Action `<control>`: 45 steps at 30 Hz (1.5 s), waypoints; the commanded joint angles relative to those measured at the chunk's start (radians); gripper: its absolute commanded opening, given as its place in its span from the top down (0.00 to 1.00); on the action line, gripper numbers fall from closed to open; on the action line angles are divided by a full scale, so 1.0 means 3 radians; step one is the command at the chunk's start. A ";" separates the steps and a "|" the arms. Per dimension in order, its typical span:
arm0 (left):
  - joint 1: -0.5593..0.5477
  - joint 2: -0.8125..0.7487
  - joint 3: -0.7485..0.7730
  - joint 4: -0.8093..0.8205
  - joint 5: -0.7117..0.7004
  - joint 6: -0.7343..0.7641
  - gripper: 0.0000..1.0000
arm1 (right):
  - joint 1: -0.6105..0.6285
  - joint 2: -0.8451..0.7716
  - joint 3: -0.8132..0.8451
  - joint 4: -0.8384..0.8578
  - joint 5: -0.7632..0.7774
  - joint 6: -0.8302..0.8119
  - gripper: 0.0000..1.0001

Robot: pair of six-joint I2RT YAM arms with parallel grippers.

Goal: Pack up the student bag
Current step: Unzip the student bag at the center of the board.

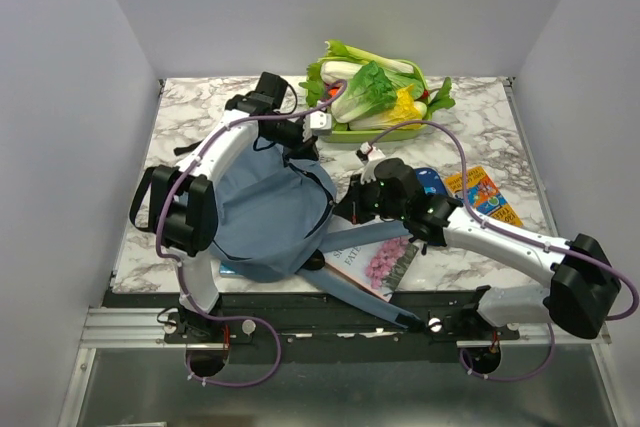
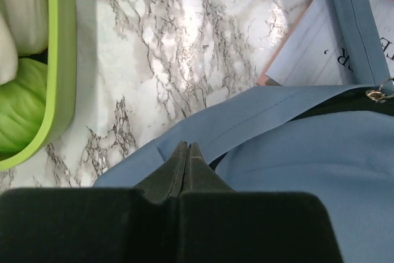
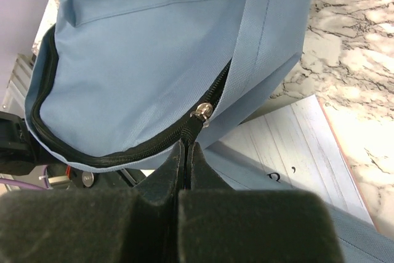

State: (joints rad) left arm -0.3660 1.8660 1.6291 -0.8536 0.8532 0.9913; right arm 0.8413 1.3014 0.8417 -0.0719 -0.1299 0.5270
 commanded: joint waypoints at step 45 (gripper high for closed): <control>0.0059 0.0084 0.0178 0.0995 -0.1192 -0.1074 1.00 | 0.0023 -0.0140 0.0006 0.0250 0.0009 0.0033 0.99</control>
State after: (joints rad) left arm -0.4198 1.8778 1.5806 -0.6411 0.6819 0.8501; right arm 0.8425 1.2755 0.8368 -0.0257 -0.1162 0.5331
